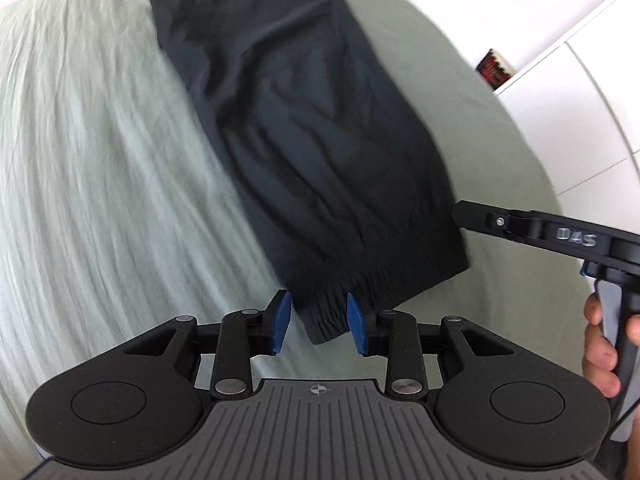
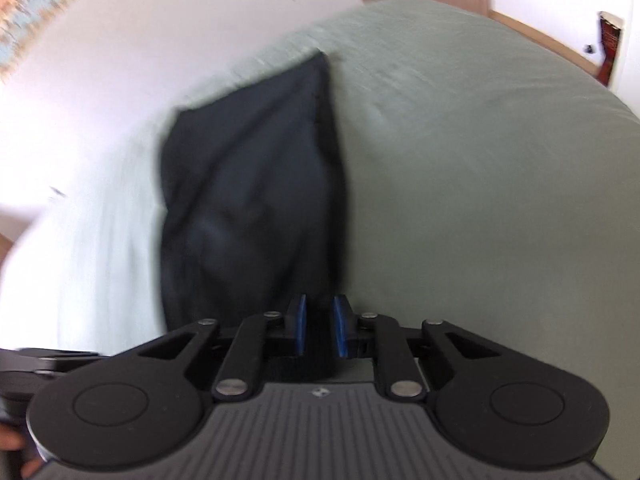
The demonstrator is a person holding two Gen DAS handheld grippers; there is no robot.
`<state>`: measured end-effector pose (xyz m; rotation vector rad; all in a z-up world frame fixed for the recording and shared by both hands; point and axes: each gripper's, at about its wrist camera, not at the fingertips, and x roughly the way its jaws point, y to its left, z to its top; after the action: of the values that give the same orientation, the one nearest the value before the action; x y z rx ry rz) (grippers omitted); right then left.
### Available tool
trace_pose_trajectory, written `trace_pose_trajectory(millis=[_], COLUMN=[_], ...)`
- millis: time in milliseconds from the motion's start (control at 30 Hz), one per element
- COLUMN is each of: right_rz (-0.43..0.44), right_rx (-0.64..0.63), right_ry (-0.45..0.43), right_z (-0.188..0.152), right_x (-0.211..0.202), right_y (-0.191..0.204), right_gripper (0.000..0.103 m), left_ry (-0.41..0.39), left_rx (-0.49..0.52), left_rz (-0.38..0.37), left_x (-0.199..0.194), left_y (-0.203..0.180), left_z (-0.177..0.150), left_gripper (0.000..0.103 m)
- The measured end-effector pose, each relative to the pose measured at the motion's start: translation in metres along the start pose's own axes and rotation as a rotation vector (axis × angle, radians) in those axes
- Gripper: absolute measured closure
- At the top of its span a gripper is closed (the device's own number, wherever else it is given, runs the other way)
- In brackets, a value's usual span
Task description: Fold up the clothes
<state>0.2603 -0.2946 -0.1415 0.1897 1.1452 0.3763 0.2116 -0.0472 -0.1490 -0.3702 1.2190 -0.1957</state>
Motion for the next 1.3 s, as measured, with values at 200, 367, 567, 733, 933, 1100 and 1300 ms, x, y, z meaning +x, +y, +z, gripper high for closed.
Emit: trace_pose_trajectory(millis=[200,367,567,733,933,1100,1300], right_rz=[0.043,0.060,0.037,-0.027,-0.088,0.007,-0.029], right_rx=[0.029,0.012,-0.070,-0.094,-0.045,-0.014,-0.058], right_ry=[-0.042,-0.122,-0.107,-0.052,-0.021,-0.097,-0.046], right_z=[0.014,0.071,0.122,0.133,0.130,0.130,0.119], right_x=[-0.012,-0.014,0.030,0.064,0.082,0.052,0.067], right_y=[-0.006,-0.001,0.026,0.033,0.014,0.017,0.025], right_gripper=[0.080,0.053,0.084,0.089,0.089,0.089,0.089], left_ry=[0.008,-0.021,-0.043,-0.027,-0.008,-0.022,-0.056], left_rx=[0.005,-0.003,0.049,0.019,0.004,0.002,0.007], left_rz=[0.009,-0.029,-0.030,-0.007,-0.004,-0.019,0.004], left_x=[0.000,-0.018,-0.019,0.001,0.005,0.000,-0.003], left_y=[0.002,-0.001,-0.007,-0.006,-0.003,-0.003,0.000], left_z=[-0.002,0.005,0.020,0.025,0.021,0.025,0.029], left_gripper=[0.072,0.072,0.071,0.071,0.070,0.070,0.070])
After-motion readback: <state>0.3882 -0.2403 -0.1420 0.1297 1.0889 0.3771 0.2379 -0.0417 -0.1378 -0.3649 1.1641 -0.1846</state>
